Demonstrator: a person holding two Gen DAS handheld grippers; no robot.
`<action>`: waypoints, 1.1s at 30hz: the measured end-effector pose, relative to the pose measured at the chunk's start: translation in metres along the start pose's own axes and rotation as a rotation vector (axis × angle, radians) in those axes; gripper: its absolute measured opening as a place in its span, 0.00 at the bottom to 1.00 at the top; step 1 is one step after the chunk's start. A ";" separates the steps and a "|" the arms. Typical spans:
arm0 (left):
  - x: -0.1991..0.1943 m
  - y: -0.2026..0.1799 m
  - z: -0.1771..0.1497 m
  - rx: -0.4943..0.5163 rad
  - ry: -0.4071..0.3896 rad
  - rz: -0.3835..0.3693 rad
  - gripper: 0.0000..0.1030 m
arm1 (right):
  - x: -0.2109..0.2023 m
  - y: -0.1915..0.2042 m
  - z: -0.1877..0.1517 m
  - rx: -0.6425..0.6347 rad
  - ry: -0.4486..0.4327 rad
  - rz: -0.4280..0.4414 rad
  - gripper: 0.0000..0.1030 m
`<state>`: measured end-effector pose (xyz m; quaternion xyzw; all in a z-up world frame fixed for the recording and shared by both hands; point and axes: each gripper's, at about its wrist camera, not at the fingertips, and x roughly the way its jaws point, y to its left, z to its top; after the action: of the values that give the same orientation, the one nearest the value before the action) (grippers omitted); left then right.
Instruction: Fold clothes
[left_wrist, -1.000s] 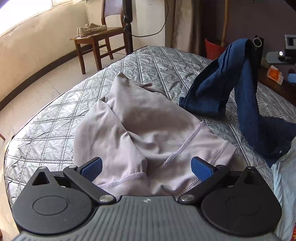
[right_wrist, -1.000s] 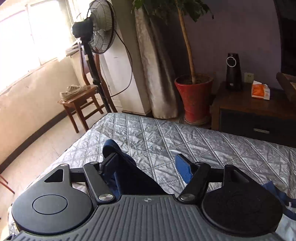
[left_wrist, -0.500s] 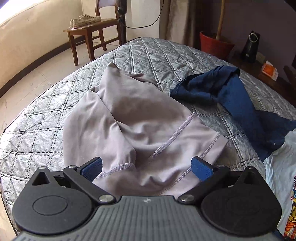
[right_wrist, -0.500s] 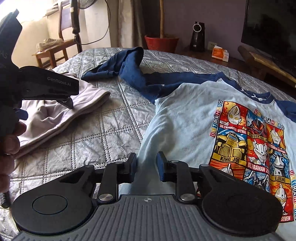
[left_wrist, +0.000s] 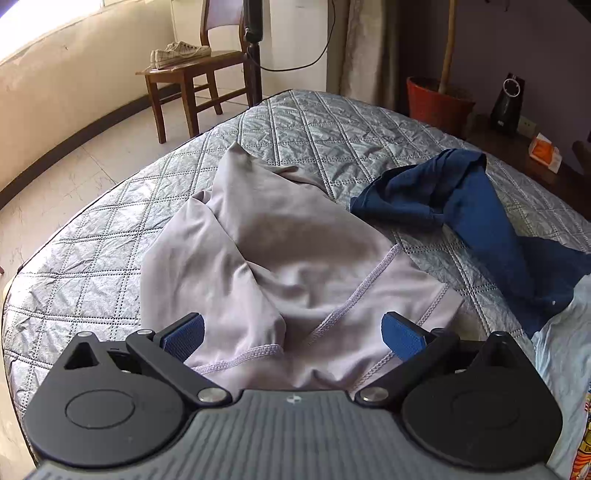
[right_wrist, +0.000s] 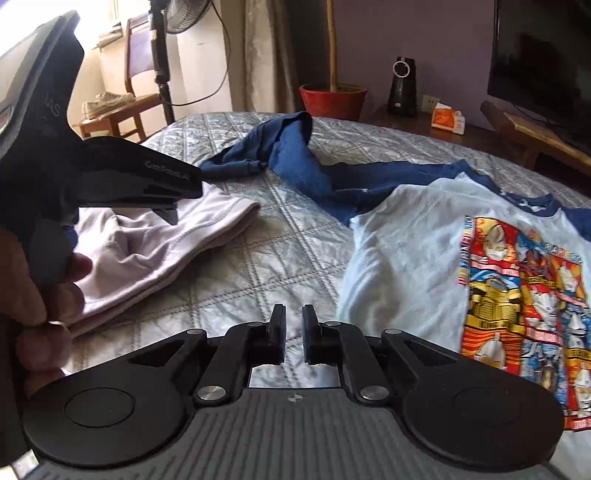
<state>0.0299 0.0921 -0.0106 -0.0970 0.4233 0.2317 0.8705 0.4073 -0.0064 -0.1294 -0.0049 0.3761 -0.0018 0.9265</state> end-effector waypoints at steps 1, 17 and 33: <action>0.000 -0.001 -0.001 0.004 0.000 -0.003 0.99 | -0.003 -0.006 -0.005 -0.010 0.016 -0.029 0.19; -0.003 -0.020 -0.008 0.063 0.005 -0.045 0.99 | -0.034 0.007 -0.042 -0.031 0.066 0.031 0.27; -0.015 -0.049 -0.019 0.150 -0.017 -0.127 0.99 | -0.049 0.045 -0.041 -0.093 0.098 0.267 0.18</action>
<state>0.0322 0.0374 -0.0117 -0.0563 0.4250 0.1444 0.8918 0.3437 0.0391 -0.1257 0.0026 0.4181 0.1387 0.8978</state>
